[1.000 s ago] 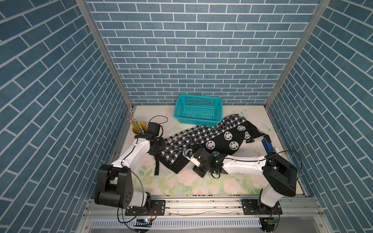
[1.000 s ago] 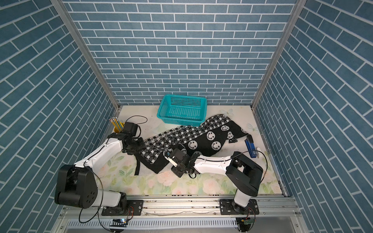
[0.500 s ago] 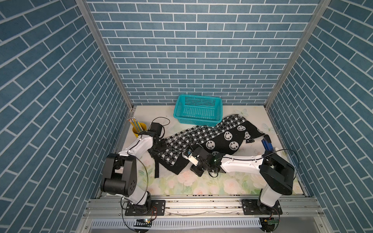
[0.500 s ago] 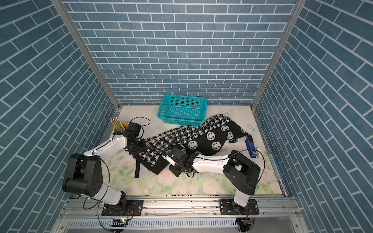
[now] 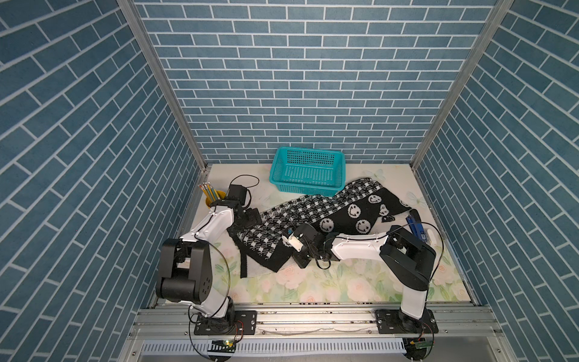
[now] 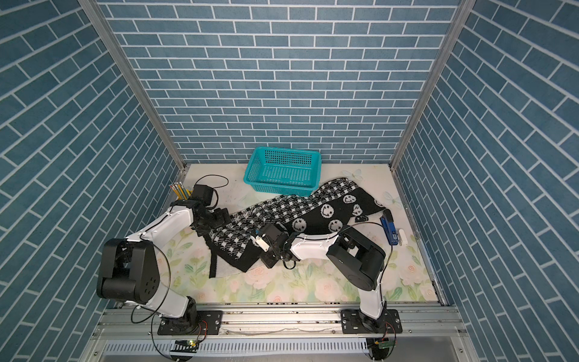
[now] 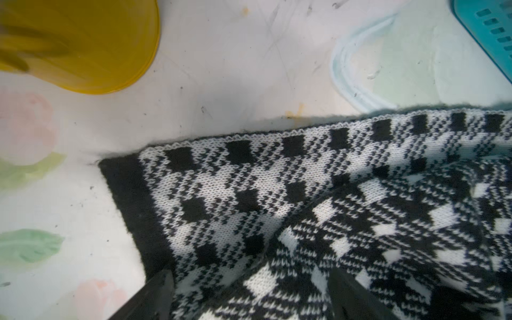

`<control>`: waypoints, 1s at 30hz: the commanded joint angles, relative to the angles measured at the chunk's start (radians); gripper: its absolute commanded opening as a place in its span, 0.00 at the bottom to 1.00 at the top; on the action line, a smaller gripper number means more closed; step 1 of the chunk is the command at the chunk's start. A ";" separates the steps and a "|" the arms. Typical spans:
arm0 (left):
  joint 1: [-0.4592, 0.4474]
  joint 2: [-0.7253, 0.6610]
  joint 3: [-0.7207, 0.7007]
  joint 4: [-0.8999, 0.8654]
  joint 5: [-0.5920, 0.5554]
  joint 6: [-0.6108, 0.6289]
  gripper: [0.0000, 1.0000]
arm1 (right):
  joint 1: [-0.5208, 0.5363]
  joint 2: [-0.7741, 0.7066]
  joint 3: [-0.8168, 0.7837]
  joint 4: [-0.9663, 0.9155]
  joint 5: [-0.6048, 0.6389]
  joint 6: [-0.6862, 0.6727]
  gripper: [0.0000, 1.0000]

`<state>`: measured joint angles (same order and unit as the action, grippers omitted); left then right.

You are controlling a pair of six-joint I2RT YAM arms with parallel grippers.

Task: Roll up the scarf and place it into the basket
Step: Flatten out the scarf at the center of the board.

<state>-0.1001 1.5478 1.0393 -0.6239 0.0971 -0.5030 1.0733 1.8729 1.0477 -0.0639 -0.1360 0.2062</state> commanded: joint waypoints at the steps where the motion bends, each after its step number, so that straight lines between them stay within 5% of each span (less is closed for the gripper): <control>1: 0.006 -0.043 0.009 -0.046 -0.007 0.031 0.95 | 0.002 -0.073 -0.100 -0.134 -0.009 0.059 0.00; 11: 0.011 -0.081 -0.078 -0.011 0.026 0.026 0.97 | 0.005 -0.232 -0.120 -0.247 -0.008 0.070 0.00; 16: 0.011 -0.095 -0.078 -0.017 0.013 0.028 0.97 | 0.024 -0.230 -0.072 -0.208 -0.101 0.082 0.26; 30: 0.033 -0.098 -0.082 -0.016 0.014 0.050 0.98 | 0.012 -0.071 0.003 -0.108 -0.180 0.093 0.45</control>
<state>-0.0757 1.4689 0.9680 -0.6327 0.1165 -0.4732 1.0962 1.7737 1.0088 -0.2150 -0.2932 0.2863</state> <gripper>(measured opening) 0.977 0.444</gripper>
